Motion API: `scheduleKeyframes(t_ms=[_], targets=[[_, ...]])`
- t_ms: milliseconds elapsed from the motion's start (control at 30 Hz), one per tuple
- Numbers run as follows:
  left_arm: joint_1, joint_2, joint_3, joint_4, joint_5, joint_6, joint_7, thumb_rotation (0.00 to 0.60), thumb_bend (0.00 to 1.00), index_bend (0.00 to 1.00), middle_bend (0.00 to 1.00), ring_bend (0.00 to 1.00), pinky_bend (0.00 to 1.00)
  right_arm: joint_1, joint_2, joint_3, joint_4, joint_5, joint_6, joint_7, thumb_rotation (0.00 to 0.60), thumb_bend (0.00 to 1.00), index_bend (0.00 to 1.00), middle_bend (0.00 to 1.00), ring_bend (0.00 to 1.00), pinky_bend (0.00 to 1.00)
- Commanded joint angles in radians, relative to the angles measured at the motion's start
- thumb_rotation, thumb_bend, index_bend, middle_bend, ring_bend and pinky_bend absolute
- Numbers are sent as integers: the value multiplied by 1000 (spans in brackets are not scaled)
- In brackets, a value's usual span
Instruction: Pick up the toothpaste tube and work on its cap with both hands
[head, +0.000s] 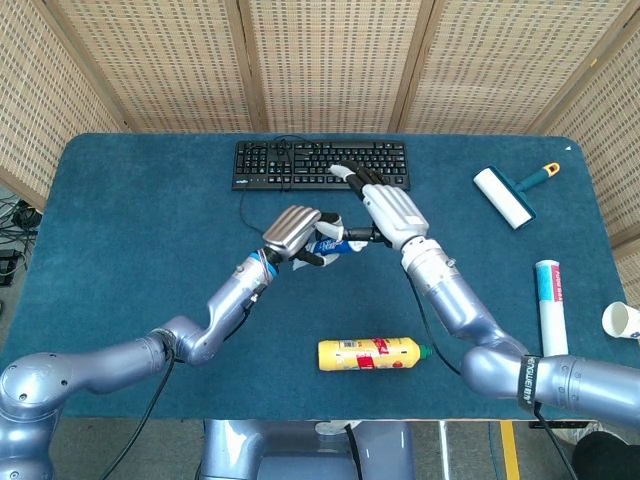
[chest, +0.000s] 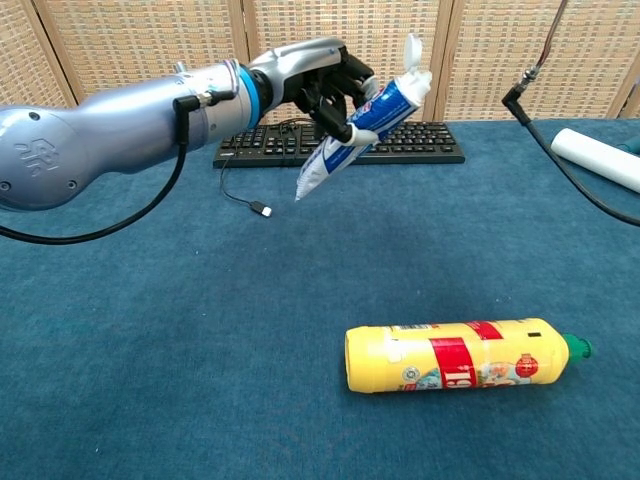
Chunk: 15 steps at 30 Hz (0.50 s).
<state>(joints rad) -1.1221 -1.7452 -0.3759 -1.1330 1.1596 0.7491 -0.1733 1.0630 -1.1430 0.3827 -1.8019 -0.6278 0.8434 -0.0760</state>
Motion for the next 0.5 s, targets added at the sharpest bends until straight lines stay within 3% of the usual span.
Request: scheduleKeyframes(t_ms=[33, 500], targets=[[-14, -13, -12, 3, -24, -5, 18, 600, 566, 767, 553, 577, 625, 14, -16, -4, 7, 7, 11, -18, 0, 0, 0, 0, 0, 0], [-82, -62, -64, 25, -164, -45, 102, 600, 575, 772, 557, 581, 626, 61, -73, 15, 34, 71, 7, -31, 0, 0, 0, 0, 0, 0]])
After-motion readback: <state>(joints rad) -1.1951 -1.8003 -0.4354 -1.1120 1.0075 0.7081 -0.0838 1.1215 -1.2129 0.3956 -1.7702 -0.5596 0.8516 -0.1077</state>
